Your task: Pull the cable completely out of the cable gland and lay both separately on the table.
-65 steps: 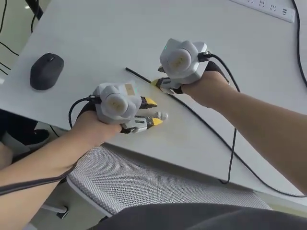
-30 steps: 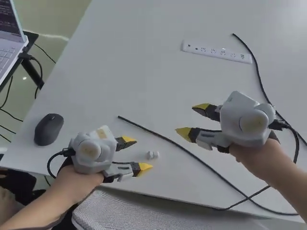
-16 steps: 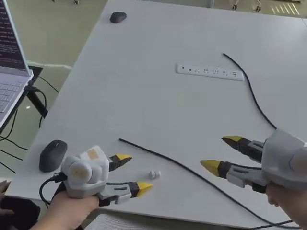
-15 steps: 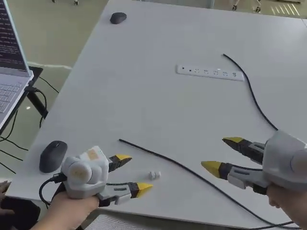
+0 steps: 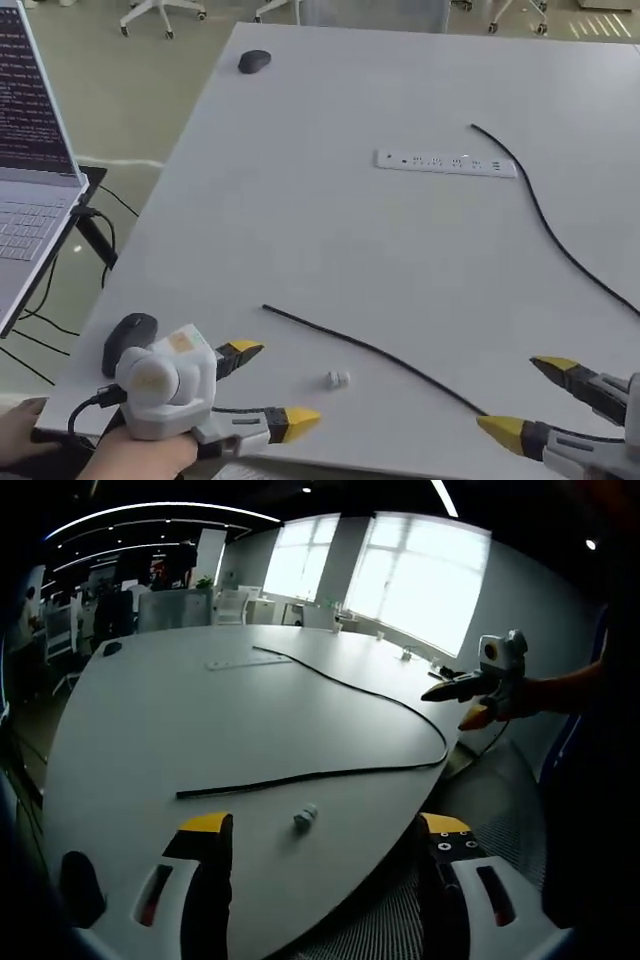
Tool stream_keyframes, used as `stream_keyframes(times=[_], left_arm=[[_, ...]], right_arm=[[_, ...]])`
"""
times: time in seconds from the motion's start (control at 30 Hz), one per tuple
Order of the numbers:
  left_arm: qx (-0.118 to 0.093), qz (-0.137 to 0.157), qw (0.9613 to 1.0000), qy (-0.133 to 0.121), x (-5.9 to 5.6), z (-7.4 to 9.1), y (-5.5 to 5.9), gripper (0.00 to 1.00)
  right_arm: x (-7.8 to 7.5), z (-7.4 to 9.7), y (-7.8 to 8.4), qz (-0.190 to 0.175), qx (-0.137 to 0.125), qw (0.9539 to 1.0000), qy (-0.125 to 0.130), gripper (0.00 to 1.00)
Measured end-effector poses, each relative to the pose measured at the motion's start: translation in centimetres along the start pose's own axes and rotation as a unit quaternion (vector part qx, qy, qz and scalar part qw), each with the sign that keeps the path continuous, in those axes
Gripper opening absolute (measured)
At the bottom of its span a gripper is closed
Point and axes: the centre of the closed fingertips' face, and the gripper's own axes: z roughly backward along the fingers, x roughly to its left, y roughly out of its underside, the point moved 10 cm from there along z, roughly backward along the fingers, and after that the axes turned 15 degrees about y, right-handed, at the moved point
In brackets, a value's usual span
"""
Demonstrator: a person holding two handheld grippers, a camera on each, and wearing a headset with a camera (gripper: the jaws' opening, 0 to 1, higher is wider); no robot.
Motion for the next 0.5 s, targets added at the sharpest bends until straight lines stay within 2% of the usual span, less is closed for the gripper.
stream_keyframes(times=[0.17,0.3,0.5], left_arm=[[0.008,0.005,1.0000,-0.001,-0.2,0.0,0.3,0.80],[0.006,0.006,0.9999,-0.006,0.0,0.1,0.2,0.87],[0.017,0.021,0.9995,-0.017,0.2,0.6,0.5,0.92]], right_arm=[[-0.1,0.1,1.7,0.015,0.034,0.9993,-0.008,0.77],[-0.2,0.1,1.8,0.006,0.041,0.9990,-0.015,0.83],[-0.1,0.3,1.5,0.005,0.042,0.9986,-0.031,0.91]])
